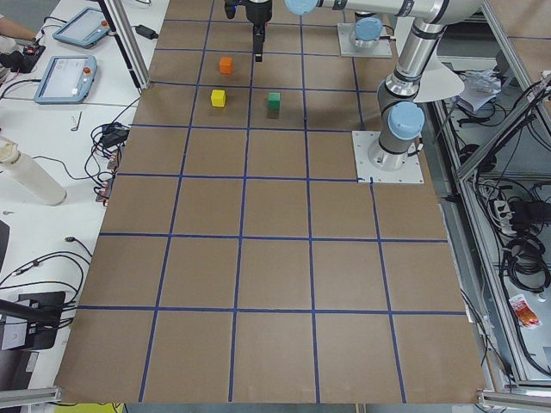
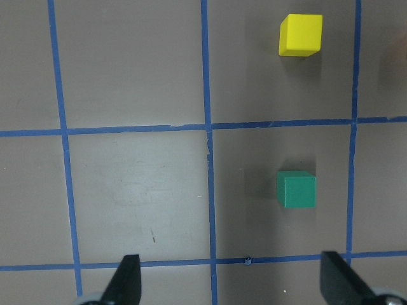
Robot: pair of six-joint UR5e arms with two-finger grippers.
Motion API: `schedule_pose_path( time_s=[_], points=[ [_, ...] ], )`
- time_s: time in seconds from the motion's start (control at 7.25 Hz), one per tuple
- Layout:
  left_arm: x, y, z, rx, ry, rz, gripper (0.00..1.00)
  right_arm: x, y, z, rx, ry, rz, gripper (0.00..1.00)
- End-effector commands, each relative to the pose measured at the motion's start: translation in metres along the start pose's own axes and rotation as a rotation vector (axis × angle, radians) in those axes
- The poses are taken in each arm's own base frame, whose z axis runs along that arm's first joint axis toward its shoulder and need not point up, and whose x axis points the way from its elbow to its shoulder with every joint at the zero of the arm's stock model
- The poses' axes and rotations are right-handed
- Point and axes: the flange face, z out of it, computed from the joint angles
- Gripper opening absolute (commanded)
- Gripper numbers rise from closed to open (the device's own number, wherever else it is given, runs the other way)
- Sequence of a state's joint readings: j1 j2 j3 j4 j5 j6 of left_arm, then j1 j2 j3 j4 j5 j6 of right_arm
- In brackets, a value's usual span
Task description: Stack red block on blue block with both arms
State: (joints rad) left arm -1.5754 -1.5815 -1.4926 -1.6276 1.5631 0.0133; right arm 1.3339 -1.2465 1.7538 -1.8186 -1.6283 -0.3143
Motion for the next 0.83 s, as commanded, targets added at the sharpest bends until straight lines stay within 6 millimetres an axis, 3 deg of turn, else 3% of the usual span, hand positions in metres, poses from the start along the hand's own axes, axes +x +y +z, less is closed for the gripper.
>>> schedule_pose_path(
  time_s=[0.0,0.28,0.55,0.69],
  points=[
    [0.0,0.0,0.0,0.0,0.0,-0.001,1.0,-0.0009,0.0002,0.0018,-0.003,-0.005,0.001,0.1],
    [0.0,0.0,0.0,0.0,0.0,-0.001,1.0,-0.0001,0.0004,0.0019,-0.004,-0.006,-0.001,0.73],
    [0.0,-0.0013,0.0,0.006,0.0,-0.003,1.0,-0.0002,0.0004,0.0018,-0.005,0.002,-0.009,0.81],
    [0.0,-0.0013,0.0,0.006,0.0,-0.003,1.0,0.0007,0.0004,0.0016,-0.004,0.003,0.0,0.93]
  ],
)
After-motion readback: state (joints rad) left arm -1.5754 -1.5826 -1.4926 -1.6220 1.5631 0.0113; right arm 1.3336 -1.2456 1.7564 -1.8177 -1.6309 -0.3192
